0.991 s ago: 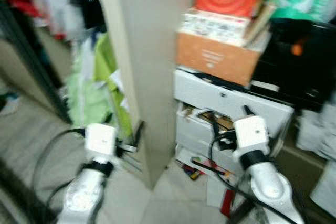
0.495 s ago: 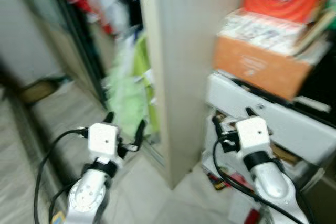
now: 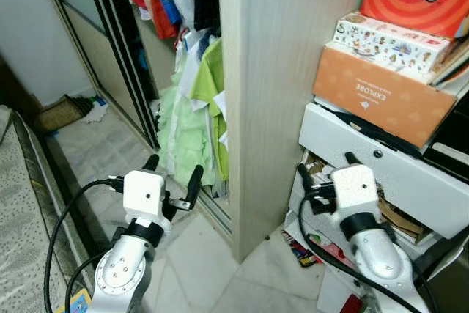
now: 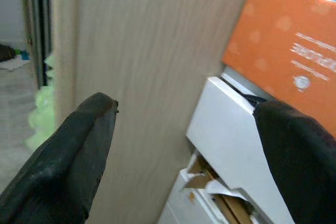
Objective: Clean up the room
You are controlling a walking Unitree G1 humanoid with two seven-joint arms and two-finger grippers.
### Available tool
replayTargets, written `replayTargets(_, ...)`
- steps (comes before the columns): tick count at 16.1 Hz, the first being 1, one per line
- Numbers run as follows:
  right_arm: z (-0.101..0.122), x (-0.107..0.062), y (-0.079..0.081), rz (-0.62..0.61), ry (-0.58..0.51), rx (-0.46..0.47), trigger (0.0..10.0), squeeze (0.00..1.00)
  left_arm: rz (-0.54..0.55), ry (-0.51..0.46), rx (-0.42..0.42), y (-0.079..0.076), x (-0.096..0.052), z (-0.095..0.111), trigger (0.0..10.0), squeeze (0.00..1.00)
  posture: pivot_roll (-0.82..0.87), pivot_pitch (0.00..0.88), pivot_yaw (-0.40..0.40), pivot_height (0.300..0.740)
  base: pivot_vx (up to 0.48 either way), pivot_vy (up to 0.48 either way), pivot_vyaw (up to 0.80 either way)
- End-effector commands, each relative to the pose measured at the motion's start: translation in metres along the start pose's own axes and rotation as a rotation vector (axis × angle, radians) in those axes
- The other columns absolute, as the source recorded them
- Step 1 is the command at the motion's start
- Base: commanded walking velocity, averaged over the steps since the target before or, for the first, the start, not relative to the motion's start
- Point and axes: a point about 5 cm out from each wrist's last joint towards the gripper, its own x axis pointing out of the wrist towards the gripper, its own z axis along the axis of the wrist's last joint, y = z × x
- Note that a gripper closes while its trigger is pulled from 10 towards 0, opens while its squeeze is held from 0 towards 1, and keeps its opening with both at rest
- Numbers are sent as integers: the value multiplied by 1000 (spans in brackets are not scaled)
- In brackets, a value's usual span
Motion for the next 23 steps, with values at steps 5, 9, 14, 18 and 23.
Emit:
replayTargets(5, 6, 1, 1, 10, -26, -10, 10000, 0, -8, -1, 15, 1, 1, 3, 10000, 0, -66, 43, 16, 740, 0, 0, 480)
replayTargets(9, 6, 1, 2, 14, -26, -5, 10000, 0, -12, 2, 17, 1, 1, 3, 10000, 0, -64, 47, 18, 740, 0, 0, 800)
replayTargets(14, 6, 1, 2, 15, -27, -5, 10000, 0, -15, 2, 25, 0, 1, 3, 10000, 0, -66, 49, 17, 740, 0, 0, 800)
replayTargets(18, 6, 2, 2, 16, -28, -6, 10000, 0, -16, 2, 27, -1, 1, 3, 10000, 0, -67, 49, 16, 740, 0, 0, 800)
replayTargets(23, 7, 2, 2, 17, -31, -5, 10000, 0, -18, 2, 26, -1, 2, 3, 10000, 0, -68, 47, 16, 740, 0, 0, 686)
